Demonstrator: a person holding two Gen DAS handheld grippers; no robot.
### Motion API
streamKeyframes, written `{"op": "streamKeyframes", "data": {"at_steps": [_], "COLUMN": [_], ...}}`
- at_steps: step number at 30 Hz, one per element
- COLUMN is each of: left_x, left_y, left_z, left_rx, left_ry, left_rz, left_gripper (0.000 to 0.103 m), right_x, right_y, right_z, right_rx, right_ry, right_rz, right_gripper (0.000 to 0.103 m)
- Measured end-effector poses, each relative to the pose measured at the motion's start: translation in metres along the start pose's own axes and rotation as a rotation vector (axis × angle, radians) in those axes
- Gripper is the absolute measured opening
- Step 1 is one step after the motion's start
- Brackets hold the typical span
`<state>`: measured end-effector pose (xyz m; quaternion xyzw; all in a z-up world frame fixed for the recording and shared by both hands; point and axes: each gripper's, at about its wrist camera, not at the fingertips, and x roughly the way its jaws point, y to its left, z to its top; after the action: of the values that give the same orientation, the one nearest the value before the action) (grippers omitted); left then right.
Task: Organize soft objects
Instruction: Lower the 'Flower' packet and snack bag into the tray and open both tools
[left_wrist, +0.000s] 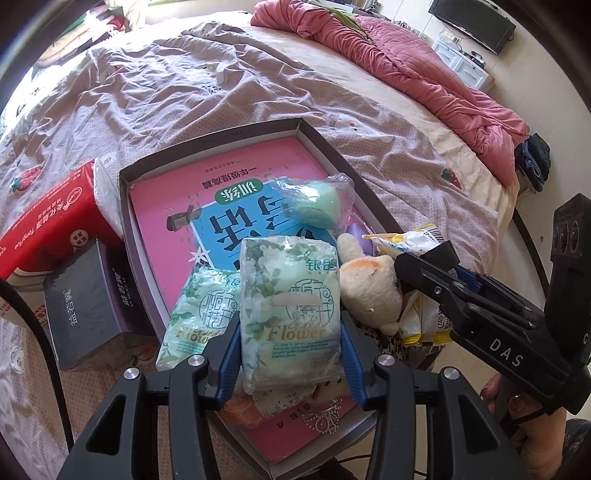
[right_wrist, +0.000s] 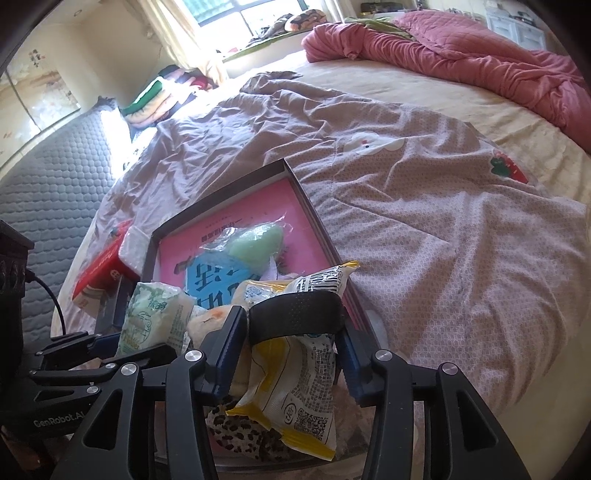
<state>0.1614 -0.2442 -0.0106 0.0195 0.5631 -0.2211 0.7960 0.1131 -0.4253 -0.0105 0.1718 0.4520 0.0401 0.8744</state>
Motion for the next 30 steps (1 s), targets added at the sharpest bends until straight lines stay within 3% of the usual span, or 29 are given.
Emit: {"op": "streamKeyframes", "data": {"at_steps": [11,14,23,25,30], "left_x": [0.005,0.006,0.008,0.008,0.005], "left_y": [-0.001,-0.003,-0.008,-0.009,-0.008], "left_z": [0.004,0.005,0.004,0.004,0.003], "left_rx": [0.007,0.013,0.032,0.033,0.031], "left_ry": [0.010,0.014,0.015,0.014,-0.001], "left_rz": [0.021,0.025,0.032,0.032,0.031], "left_gripper": [0.049,0.051,0.059,0.059,0.060], "right_x": [0.014,0.014,0.010,0.010,0.008], "right_y": [0.003,-0.001,-0.005,-0.006,-0.006], "right_z": [0.012,0.012,0.010,0.009,0.006], "right_rx": [0.000,0.019,0.009,0.002,0.007], "right_ry": [0.011,0.020,0.015,0.015,0.014], "right_rz": [0.006,0.000,-0.027,-0.036,-0.015], "right_gripper": [0.051,0.058,0.063,0.072,0.073]}}
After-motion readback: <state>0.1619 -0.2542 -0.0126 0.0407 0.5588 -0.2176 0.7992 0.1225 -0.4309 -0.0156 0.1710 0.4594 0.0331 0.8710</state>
